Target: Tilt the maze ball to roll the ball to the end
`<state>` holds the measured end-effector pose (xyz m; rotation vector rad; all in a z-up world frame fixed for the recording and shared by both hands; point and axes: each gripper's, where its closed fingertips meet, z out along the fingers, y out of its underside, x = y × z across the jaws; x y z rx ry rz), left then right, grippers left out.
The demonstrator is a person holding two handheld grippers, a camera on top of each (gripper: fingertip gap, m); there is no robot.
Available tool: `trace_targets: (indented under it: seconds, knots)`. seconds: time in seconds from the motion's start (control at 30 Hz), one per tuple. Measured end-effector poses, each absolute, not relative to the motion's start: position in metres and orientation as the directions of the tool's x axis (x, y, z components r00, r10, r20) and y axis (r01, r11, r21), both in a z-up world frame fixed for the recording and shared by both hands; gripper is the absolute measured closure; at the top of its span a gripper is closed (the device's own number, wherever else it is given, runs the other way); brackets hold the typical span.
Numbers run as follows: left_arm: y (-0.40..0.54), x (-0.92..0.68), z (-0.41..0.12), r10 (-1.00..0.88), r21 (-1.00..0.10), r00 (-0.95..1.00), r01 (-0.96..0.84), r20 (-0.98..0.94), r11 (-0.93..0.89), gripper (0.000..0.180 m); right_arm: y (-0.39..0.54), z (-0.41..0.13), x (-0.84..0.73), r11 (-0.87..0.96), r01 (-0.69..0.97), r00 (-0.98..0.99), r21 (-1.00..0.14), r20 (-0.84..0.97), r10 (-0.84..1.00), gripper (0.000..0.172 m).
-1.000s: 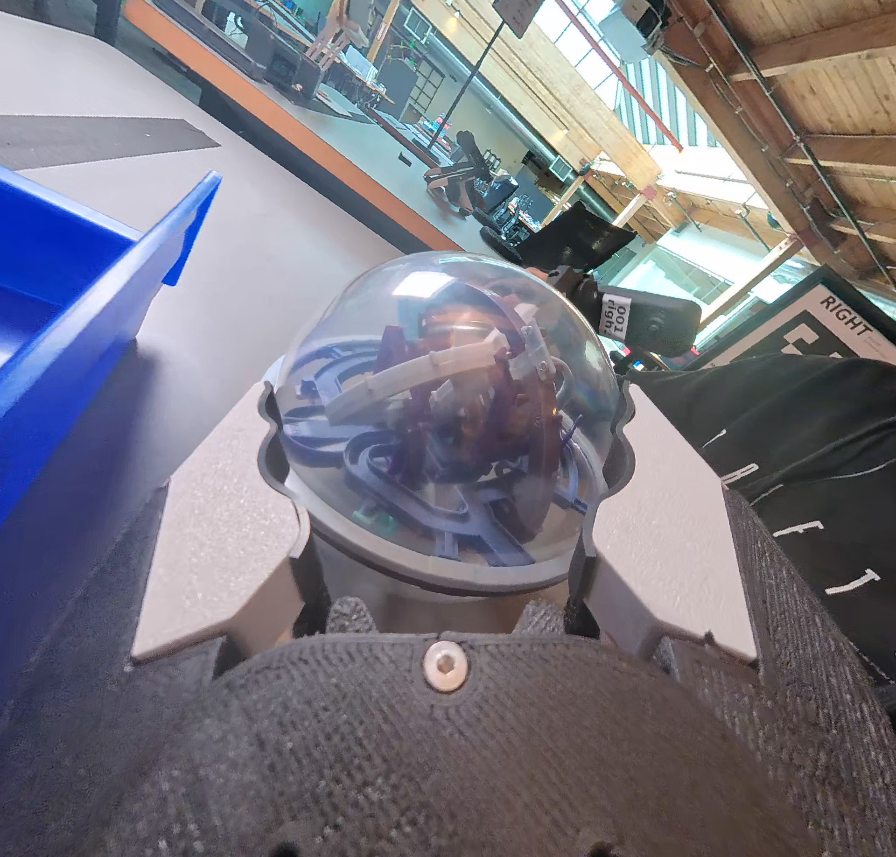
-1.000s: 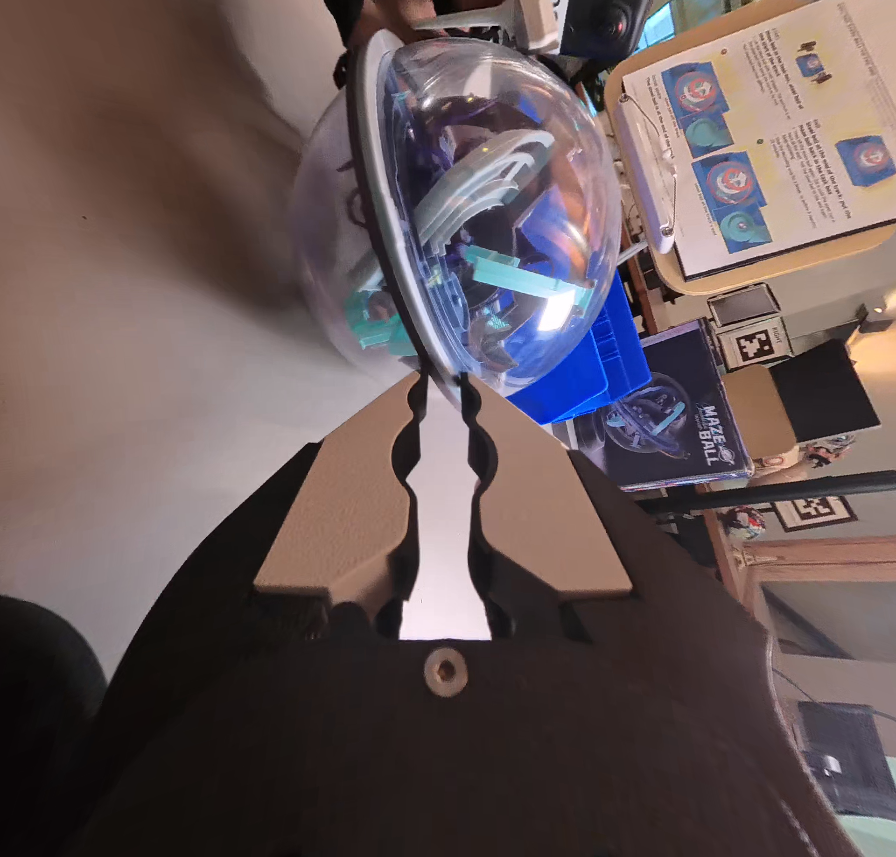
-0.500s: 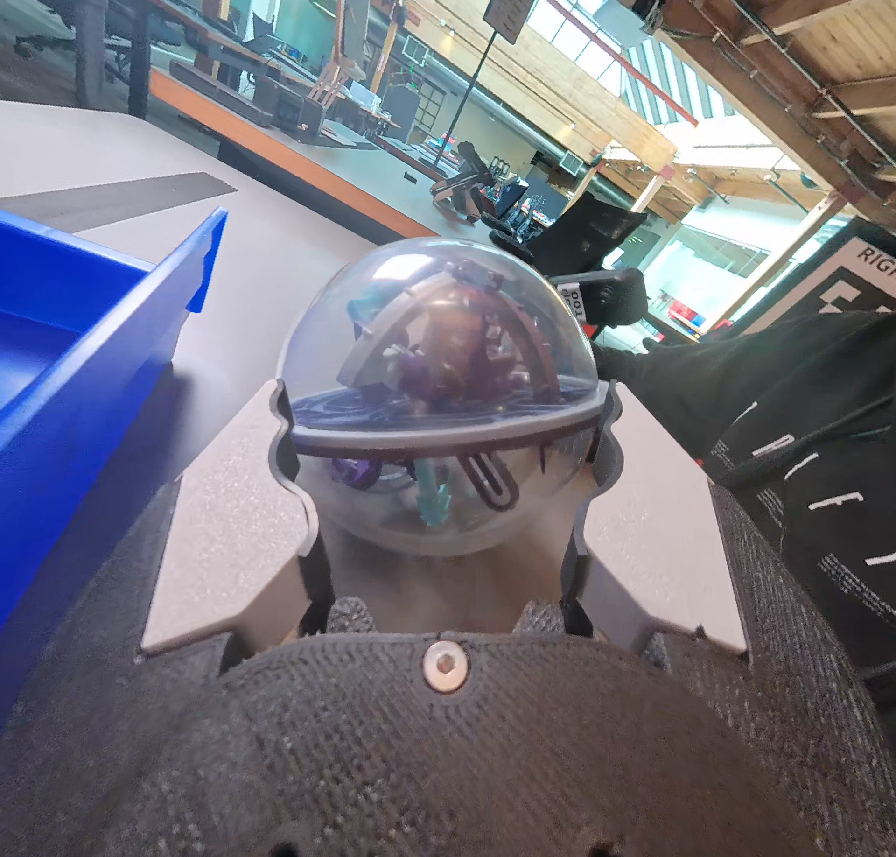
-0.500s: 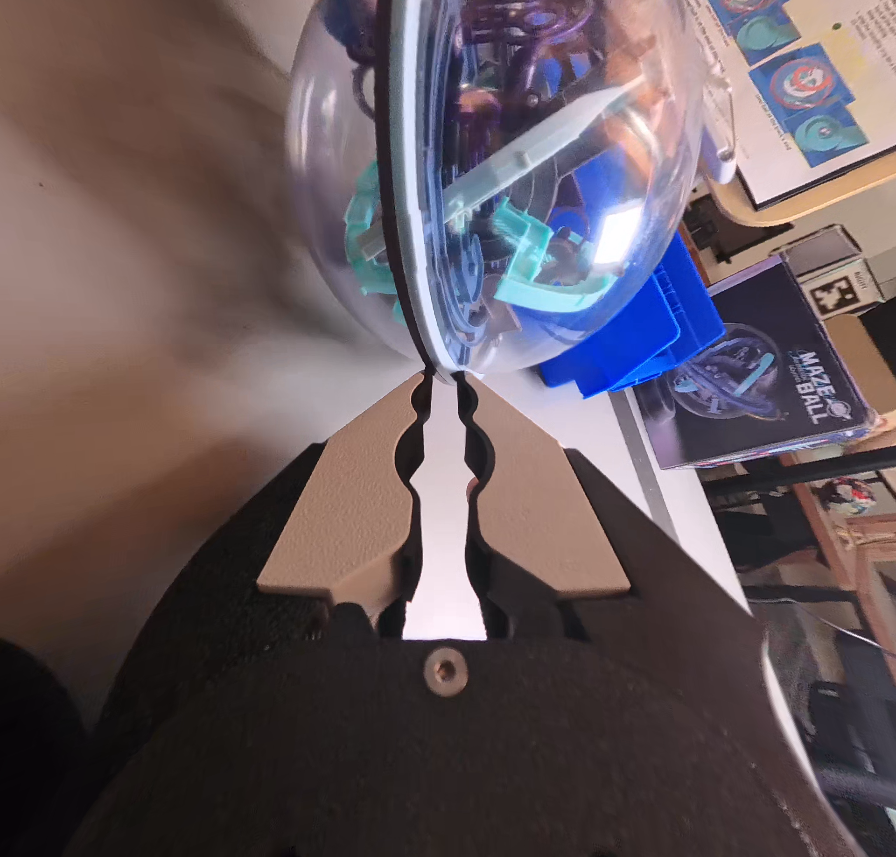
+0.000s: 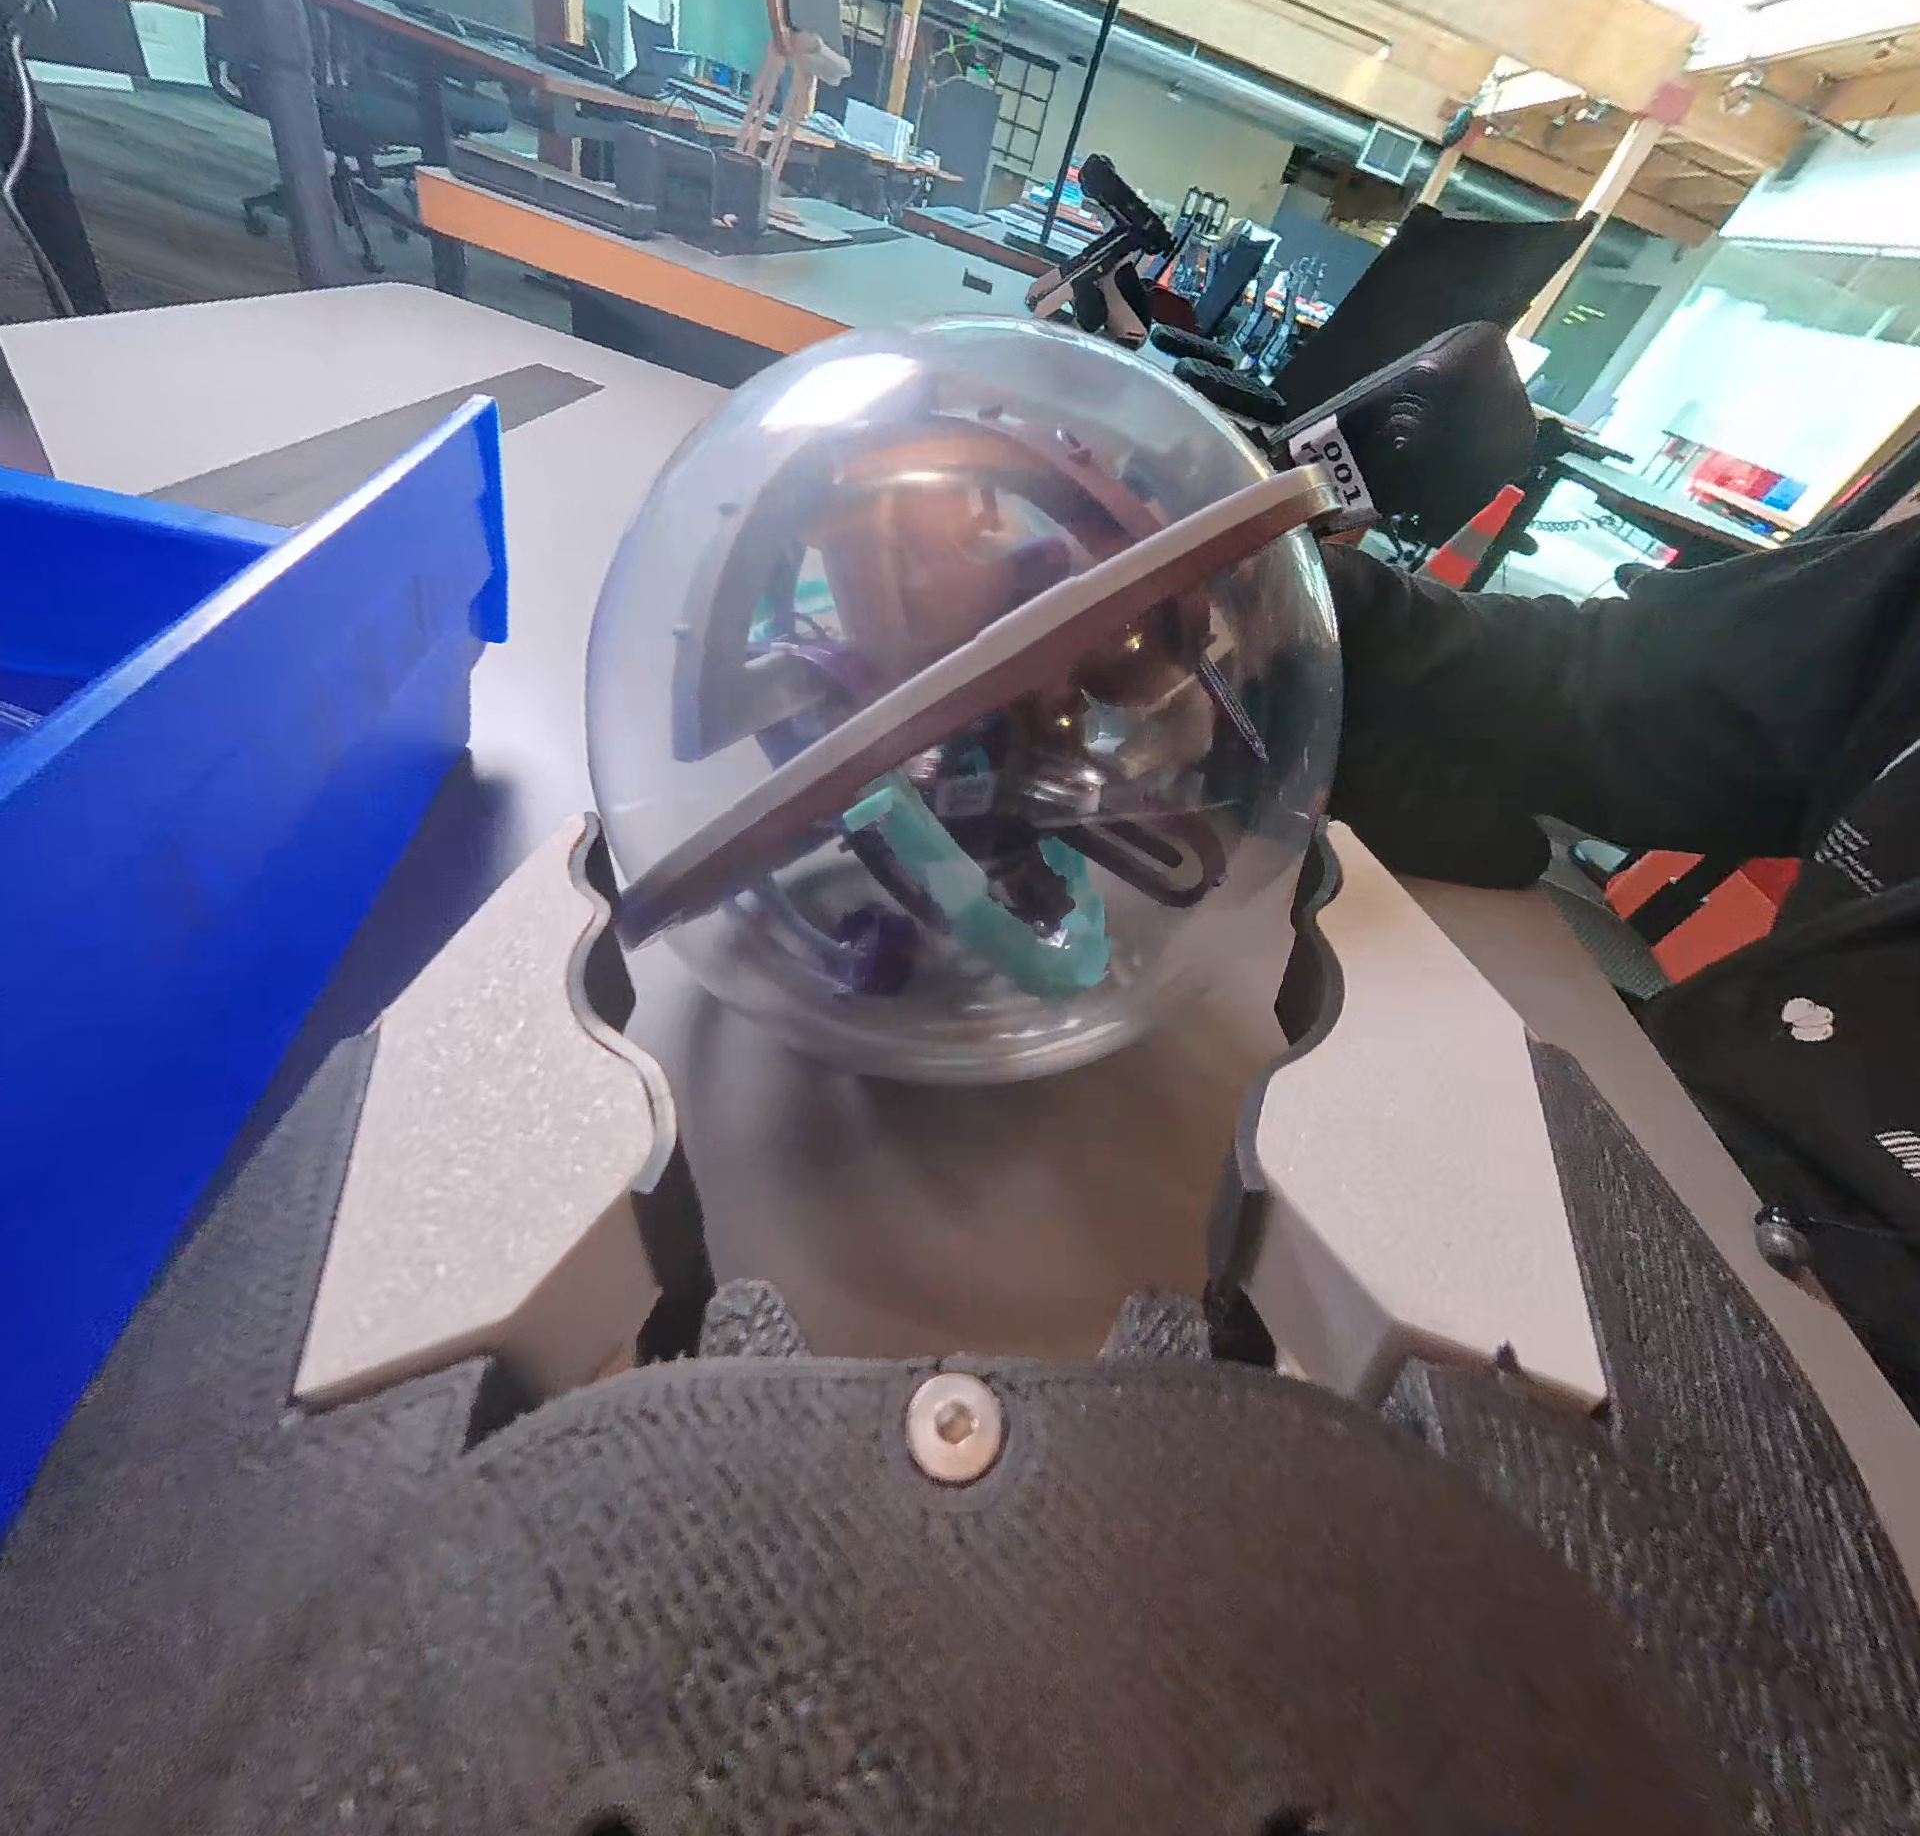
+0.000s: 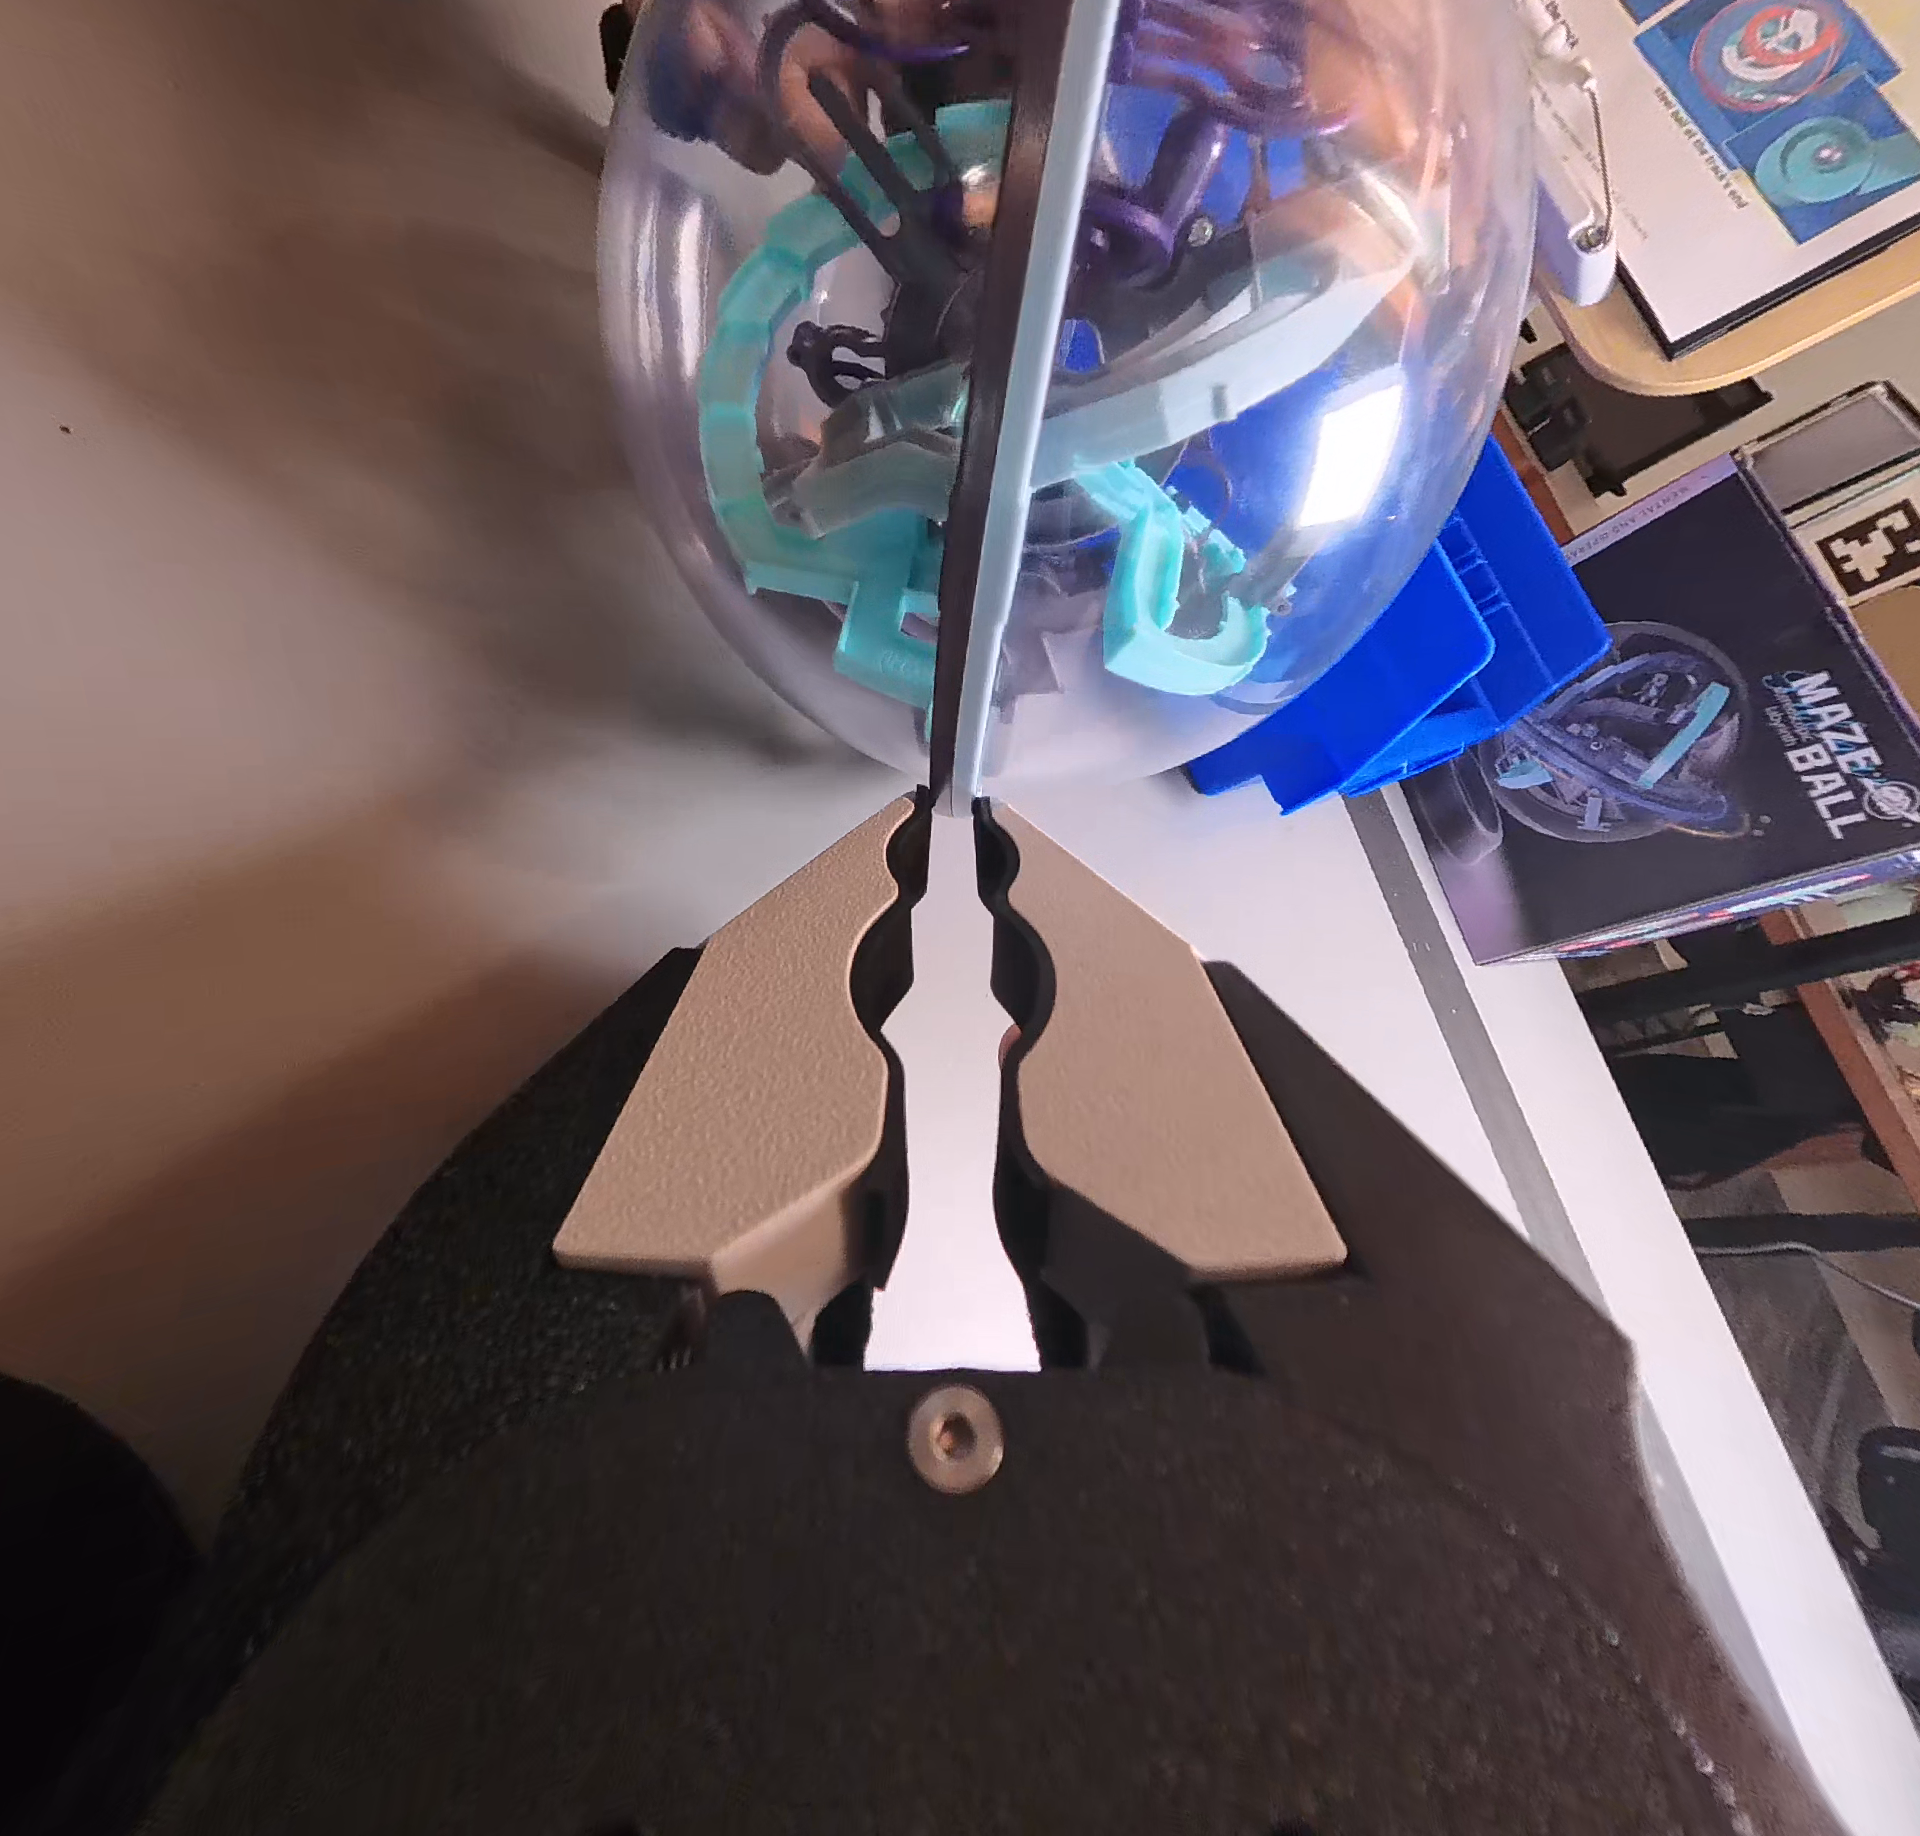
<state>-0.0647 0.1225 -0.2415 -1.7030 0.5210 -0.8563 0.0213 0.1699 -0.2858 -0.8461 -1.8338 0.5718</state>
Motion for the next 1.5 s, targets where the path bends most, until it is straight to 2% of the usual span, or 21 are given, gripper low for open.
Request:
trace_targets:
  seconds: [0.7,0.9,1.1,1.23,1.5]
  knots:
    - [0.130,-0.073,-0.230,-0.671,-0.884,0.576,0.276,0.467,-0.378,0.055,0.162,-0.281,0.020,0.530,0.277,-0.266,-0.801,0.467,0.844,0.167]
    - [0.131,-0.070,-0.220,-0.685,-0.926,0.623,0.243,0.378,-0.289,0.059,0.167,-0.285,0.018,0.526,0.299,-0.243,-0.796,0.470,0.849,0.166]
    - [0.125,-0.061,-0.189,-0.716,-0.966,0.650,0.214,0.254,-0.148,0.072,0.168,-0.283,0.016,0.556,0.290,-0.226,-0.779,0.509,0.831,0.166]
    - [0.123,-0.057,-0.184,-0.719,-0.976,0.663,0.188,0.208,-0.110,0.073,0.169,-0.282,0.016,0.569,0.287,-0.216,-0.770,0.527,0.822,0.166]
    - [0.130,-0.058,-0.185,-0.694,-0.952,0.654,0.248,0.302,-0.181,0.073,0.160,-0.290,0.016,0.550,0.294,-0.269,-0.782,0.484,0.833,0.166]
